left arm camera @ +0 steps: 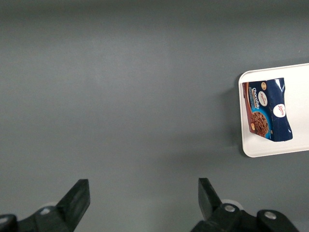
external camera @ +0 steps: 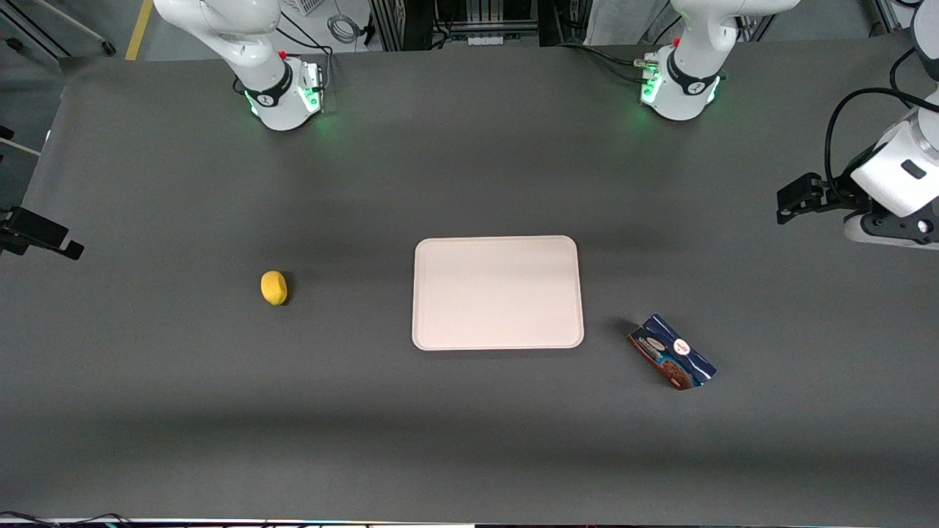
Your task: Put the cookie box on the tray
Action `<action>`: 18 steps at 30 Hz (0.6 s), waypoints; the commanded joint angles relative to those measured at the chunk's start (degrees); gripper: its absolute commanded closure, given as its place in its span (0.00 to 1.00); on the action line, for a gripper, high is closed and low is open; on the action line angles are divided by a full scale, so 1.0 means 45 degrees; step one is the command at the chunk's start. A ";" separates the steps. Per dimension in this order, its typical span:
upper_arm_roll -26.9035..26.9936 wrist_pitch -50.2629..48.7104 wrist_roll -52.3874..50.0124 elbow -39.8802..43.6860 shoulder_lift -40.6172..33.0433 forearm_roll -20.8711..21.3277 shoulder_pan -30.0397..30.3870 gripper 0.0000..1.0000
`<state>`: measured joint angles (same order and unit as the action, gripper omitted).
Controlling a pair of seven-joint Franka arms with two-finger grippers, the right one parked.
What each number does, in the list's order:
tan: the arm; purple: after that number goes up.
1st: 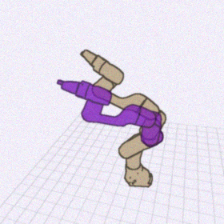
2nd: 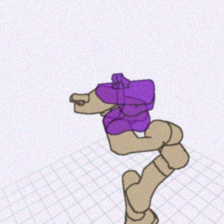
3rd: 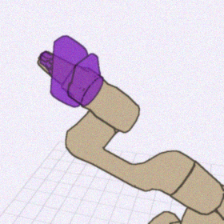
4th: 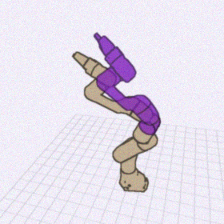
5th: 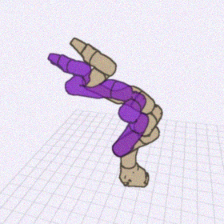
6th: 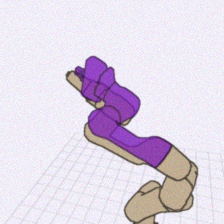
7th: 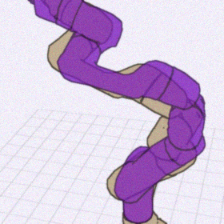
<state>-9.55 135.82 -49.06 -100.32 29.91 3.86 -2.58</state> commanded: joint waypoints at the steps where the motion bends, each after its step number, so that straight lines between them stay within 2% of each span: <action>1: 0.0033 0.0149 -0.0368 -0.0148 0.0012 0.0509 -0.0090 0.00; 12: 0.0033 0.1145 -0.0544 -0.0343 0.0559 0.0548 -0.0090 0.00; 18: 0.0033 0.1671 -0.0563 -0.0518 0.0736 0.1154 -0.0090 0.00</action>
<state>-9.55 140.65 -49.70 -101.56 32.99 6.62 -2.61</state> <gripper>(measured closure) 0.000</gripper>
